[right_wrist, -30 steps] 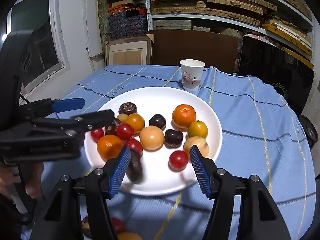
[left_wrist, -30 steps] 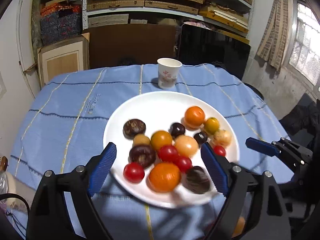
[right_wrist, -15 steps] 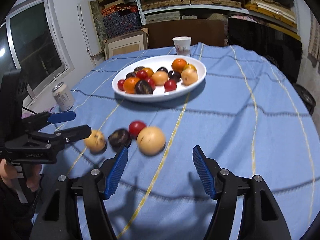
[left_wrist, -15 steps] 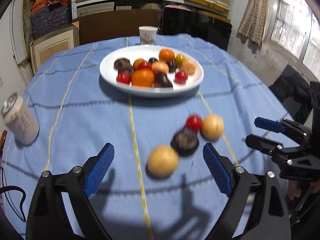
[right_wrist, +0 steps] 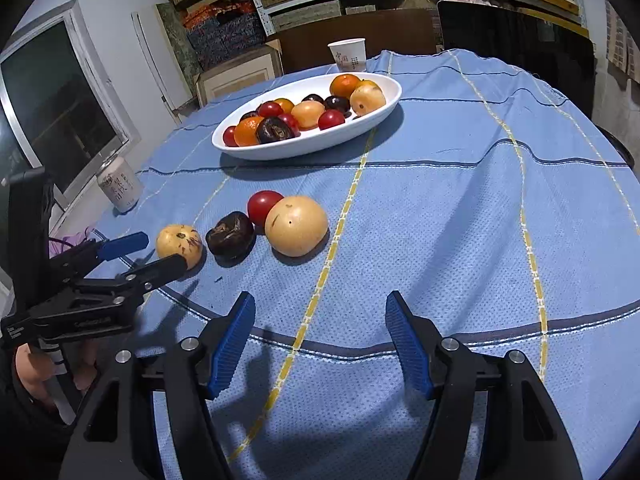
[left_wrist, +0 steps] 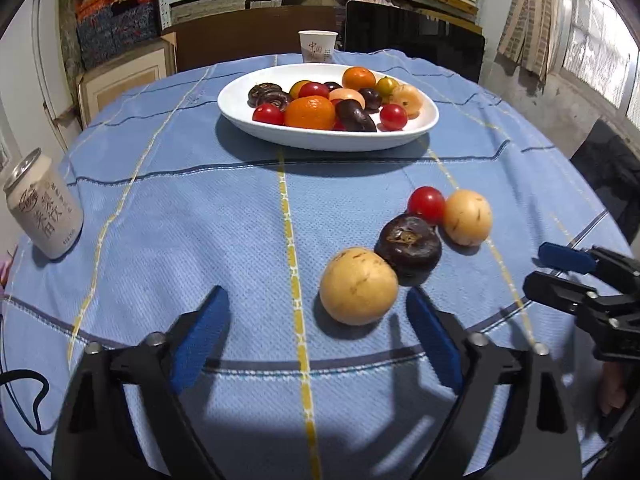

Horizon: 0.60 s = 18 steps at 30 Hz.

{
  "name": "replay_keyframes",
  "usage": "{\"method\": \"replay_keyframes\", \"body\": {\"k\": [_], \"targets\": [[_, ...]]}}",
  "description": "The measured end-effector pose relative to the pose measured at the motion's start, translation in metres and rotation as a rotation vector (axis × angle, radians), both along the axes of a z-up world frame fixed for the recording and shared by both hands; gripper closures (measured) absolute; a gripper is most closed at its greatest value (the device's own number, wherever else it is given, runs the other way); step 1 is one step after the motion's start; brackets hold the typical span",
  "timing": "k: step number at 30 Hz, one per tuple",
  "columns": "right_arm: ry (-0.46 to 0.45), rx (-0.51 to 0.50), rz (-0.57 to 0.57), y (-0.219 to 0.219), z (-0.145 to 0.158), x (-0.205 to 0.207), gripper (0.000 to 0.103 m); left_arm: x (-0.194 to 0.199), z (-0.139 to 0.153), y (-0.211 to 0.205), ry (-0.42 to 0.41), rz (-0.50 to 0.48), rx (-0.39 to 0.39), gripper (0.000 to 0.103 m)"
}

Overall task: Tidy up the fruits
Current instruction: 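Move both open tools back to the remaining fruits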

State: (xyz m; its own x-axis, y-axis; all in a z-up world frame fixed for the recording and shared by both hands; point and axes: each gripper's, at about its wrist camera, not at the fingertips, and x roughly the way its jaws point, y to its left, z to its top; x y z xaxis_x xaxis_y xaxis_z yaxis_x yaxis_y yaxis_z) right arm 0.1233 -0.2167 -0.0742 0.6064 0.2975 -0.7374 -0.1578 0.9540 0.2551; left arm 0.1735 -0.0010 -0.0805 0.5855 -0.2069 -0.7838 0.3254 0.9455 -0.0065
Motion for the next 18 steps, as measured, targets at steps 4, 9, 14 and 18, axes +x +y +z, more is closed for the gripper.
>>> {"method": "replay_keyframes", "body": {"k": [4, 9, 14, 18], "targets": [[-0.015, 0.0, 0.021, 0.003, 0.002, -0.002, 0.034, -0.005, 0.001, -0.011, -0.016, -0.056, 0.019, 0.065], [-0.021, 0.002, 0.024, 0.004, 0.003, -0.002, 0.034, -0.008, 0.006, -0.009, -0.033, -0.072, -0.007, 0.065], [-0.054, -0.037, 0.029, 0.018, 0.01, 0.006, 0.035, -0.008, 0.008, -0.003, -0.028, -0.067, -0.04, 0.065], [-0.085, -0.101, 0.022, 0.03, 0.013, 0.023, 0.035, -0.006, 0.006, 0.001, -0.015, -0.06, -0.052, 0.065]]}}
